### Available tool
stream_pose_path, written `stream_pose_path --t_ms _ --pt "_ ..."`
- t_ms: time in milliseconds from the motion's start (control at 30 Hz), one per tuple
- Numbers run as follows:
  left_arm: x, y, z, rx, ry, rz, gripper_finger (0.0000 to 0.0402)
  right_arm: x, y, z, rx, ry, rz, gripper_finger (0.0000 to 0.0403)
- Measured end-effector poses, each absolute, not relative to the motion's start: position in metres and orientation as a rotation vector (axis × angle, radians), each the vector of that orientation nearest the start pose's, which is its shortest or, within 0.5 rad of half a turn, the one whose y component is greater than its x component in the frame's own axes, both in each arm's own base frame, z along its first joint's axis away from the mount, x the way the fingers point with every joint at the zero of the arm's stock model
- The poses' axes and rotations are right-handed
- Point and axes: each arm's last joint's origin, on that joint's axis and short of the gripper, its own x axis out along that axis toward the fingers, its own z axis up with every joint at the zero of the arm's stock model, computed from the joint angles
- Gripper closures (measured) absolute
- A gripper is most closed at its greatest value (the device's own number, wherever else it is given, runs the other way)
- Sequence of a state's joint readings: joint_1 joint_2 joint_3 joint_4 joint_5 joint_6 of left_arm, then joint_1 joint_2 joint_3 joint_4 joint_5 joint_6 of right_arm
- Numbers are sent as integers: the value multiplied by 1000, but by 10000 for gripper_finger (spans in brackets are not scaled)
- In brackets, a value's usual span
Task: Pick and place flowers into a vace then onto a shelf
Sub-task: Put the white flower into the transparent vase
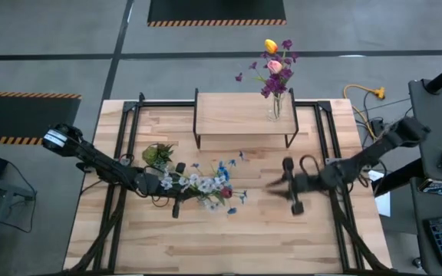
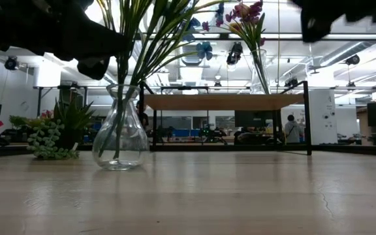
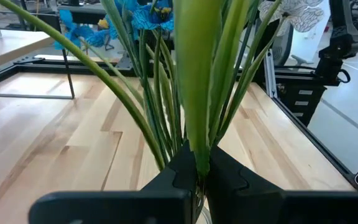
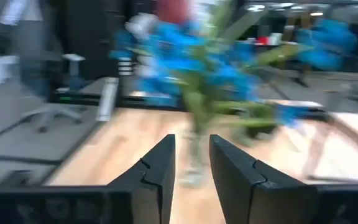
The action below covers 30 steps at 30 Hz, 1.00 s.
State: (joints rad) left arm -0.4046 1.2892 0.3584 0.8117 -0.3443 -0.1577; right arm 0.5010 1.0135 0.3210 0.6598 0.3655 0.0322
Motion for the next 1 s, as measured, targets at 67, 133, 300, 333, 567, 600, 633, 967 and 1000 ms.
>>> stream_pose_path --t_ms 67,133,300,333,567,600,633,967,1000 --pt "220 -84 185 -113 115 -51 401 177 68 207 19 22 77 317" --pt "220 -84 185 -113 115 -52 401 168 53 200 24 4 18 322" --pt "220 -84 185 -113 115 -53 401 139 33 182 14 -58 -39 333" --pt "220 -84 185 -112 115 -53 401 134 31 180 15 -82 -43 335" --pt "220 -84 185 -112 115 -53 401 114 22 182 33 -37 -35 340" --pt "220 -84 185 -112 115 -53 401 111 21 182 31 -26 -44 340" --pt "220 -84 185 -112 115 -53 401 108 20 182 33 -26 -47 340" --pt "220 -84 185 -112 116 -52 401 92 15 184 53 -110 -52 339" --pt "220 -84 185 -112 116 -52 401 92 15 183 57 -105 -52 339"
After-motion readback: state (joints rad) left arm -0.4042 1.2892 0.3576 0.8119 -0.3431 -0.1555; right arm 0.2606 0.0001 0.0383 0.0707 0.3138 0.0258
